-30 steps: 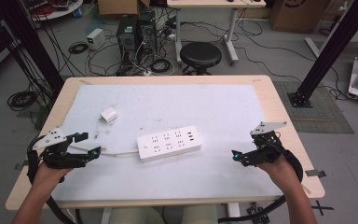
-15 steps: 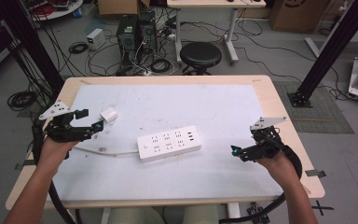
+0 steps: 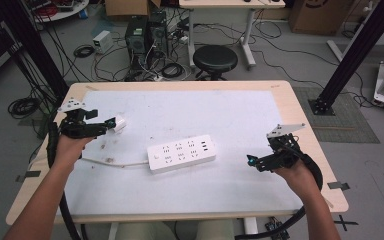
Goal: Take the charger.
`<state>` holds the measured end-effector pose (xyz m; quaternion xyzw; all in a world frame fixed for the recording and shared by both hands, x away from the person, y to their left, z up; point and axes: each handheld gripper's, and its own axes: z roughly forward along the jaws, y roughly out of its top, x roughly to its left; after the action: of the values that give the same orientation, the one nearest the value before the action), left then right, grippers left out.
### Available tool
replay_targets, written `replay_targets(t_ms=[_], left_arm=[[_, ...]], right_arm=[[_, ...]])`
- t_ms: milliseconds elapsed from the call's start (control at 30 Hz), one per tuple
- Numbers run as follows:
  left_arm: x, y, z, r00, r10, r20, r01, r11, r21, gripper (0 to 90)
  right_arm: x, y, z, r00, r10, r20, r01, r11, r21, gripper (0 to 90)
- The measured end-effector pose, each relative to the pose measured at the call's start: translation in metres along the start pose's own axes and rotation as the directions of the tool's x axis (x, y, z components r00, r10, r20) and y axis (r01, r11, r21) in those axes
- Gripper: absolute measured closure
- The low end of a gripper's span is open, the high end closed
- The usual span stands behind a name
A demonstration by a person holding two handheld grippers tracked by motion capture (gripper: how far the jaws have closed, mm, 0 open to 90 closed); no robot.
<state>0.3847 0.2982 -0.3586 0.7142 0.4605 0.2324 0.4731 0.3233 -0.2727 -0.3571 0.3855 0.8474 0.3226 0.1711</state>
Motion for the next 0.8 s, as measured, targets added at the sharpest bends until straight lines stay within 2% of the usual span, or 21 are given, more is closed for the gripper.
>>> replay_targets(t_ms=[67, 233, 367, 400, 433, 500, 600, 633, 667, 700, 800], left_arm=[[0.001, -0.001, 0.002, 1.0, -0.004, -0.004, 0.004, 1.0, 0.001, 17.6], [0.01, -0.002, 0.016, 0.9981, -0.038, -0.048, 0.039, 0.999, 0.024, 17.6], [0.014, 0.001, 0.026, 0.9976, -0.038, -0.057, 0.041, 0.9983, 0.042, 17.6], [0.015, 0.002, 0.029, 0.9982, -0.028, -0.053, 0.03, 0.9982, 0.051, 17.6], [0.018, 0.003, 0.035, 0.9987, -0.006, -0.051, 0.008, 0.9992, 0.04, 17.6], [0.02, 0.002, 0.038, 0.999, -0.001, -0.045, 0.003, 0.9989, 0.047, 17.6], [0.027, 0.003, 0.05, 0.9985, 0.055, -0.005, -0.054, 0.9925, 0.11, 17.6], [0.03, 0.005, 0.053, 0.9968, 0.079, 0.013, -0.08, 0.9882, 0.131, 17.6], [0.032, 0.006, 0.056, 0.9953, 0.094, 0.022, -0.096, 0.9869, 0.129, 17.7], [0.035, 0.008, 0.059, 0.994, 0.099, 0.047, -0.104, 0.9853, 0.135, 17.7], [0.045, 0.011, 0.068, 0.9872, 0.133, 0.088, -0.146, 0.9765, 0.159, 17.8]], right_arm=[[0.0, 0.0, 0.0, 1.0, 0.005, 0.001, -0.005, 1.0, -0.003, 1.2], [-0.001, 0.001, 0.002, 1.0, -0.001, 0.001, 0.001, 1.0, 0.004, 1.2], [-0.001, 0.003, 0.004, 1.0, 0.0, 0.0, 0.0, 1.0, 0.013, 1.2], [-0.001, 0.003, 0.004, 1.0, 0.003, 0.0, -0.003, 1.0, 0.017, 1.2], [-0.001, 0.003, 0.004, 1.0, 0.003, 0.0, -0.003, 1.0, 0.018, 1.2], [-0.001, 0.003, 0.005, 1.0, 0.001, -0.001, -0.001, 1.0, 0.019, 1.2], [-0.002, 0.003, 0.005, 1.0, 0.004, -0.001, -0.004, 1.0, 0.025, 1.2], [-0.002, 0.003, 0.005, 1.0, 0.004, -0.001, -0.004, 1.0, 0.025, 1.2], [-0.003, 0.003, 0.005, 1.0, 0.008, 0.0, -0.008, 1.0, 0.028, 1.2], [-0.003, 0.003, 0.005, 1.0, 0.008, 0.0, -0.008, 1.0, 0.028, 1.2], [-0.003, 0.003, 0.004, 1.0, 0.009, 0.005, -0.009, 1.0, 0.028, 1.2]])
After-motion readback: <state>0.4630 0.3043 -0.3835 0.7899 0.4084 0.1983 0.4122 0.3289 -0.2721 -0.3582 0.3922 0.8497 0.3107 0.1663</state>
